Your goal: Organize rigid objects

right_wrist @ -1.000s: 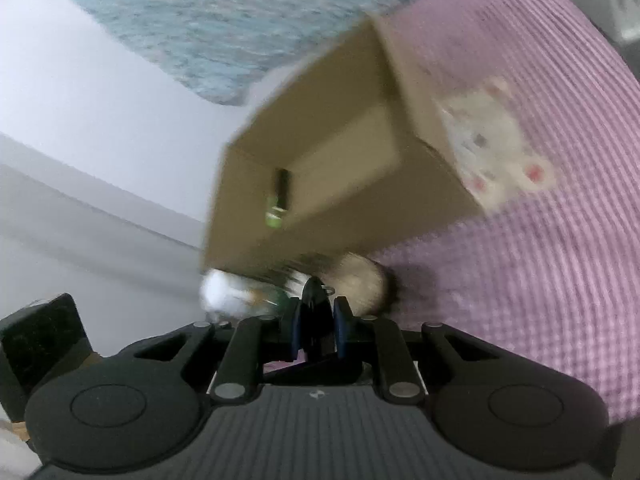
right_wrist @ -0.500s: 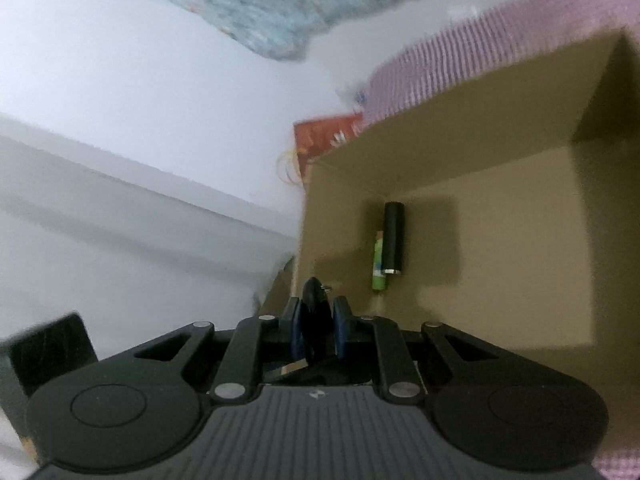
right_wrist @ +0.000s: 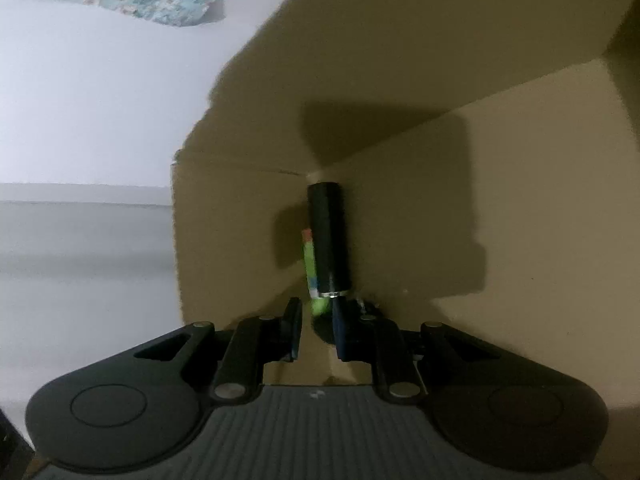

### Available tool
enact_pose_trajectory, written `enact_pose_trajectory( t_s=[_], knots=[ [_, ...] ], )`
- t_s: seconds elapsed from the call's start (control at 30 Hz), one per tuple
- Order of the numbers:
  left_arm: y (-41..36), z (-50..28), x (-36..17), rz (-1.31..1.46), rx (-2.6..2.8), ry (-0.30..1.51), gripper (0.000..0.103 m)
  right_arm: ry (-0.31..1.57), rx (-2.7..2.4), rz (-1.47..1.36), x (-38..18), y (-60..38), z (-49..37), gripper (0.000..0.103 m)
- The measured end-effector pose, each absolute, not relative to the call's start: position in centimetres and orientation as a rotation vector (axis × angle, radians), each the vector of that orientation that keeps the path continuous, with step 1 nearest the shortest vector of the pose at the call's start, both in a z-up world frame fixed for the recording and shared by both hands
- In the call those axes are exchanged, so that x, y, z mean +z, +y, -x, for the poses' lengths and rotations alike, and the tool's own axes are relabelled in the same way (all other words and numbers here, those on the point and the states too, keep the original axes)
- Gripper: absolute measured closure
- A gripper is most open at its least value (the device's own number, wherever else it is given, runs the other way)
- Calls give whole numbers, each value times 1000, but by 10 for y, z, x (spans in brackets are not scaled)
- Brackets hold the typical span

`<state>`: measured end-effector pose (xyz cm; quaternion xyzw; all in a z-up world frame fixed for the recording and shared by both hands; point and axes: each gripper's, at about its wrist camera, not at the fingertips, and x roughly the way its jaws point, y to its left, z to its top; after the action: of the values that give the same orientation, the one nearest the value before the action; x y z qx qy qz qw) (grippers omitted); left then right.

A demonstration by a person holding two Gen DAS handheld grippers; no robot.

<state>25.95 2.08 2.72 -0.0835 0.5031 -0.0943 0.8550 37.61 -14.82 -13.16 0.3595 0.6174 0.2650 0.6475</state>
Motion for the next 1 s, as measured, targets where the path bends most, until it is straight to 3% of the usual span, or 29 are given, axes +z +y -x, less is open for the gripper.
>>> enact_pose_trajectory(
  t_s=[0.23,0.6,0.73,1.0],
  knots=[
    [28,-235,57,232,-235,980,54,1317,626,-846,-100,-172,-357,84],
    [33,-158,109,295,-306,829,26,1048,699,-920,-27,-258,-249,82],
    [24,-132,95,290,-333,860,24,976,615,-902,-24,-294,-195,68],
    [-23,-101,24,138,-353,1025,25,1008,394,-742,-62,-303,-113,67]
  ],
)
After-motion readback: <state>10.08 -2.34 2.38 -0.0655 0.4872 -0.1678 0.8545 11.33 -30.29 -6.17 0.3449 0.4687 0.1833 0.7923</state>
